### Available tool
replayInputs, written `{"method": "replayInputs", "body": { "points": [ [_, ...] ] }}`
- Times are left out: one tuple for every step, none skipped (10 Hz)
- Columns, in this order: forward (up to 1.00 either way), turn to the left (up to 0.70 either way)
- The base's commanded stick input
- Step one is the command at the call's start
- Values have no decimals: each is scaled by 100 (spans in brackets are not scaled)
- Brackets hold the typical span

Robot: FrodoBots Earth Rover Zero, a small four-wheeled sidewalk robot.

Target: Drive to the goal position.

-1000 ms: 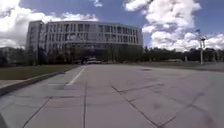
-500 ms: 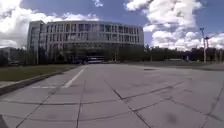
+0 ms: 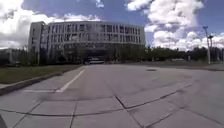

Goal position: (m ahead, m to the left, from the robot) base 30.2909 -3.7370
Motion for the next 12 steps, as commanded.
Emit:
{"method": "replayInputs", "body": {
  "points": [
    [70,0],
    [70,0],
    [70,0],
    [70,0],
    [70,0],
    [70,0],
    [70,0],
    [70,0],
    [70,0],
    [70,0],
    [70,0],
    [70,0]
  ]
}}
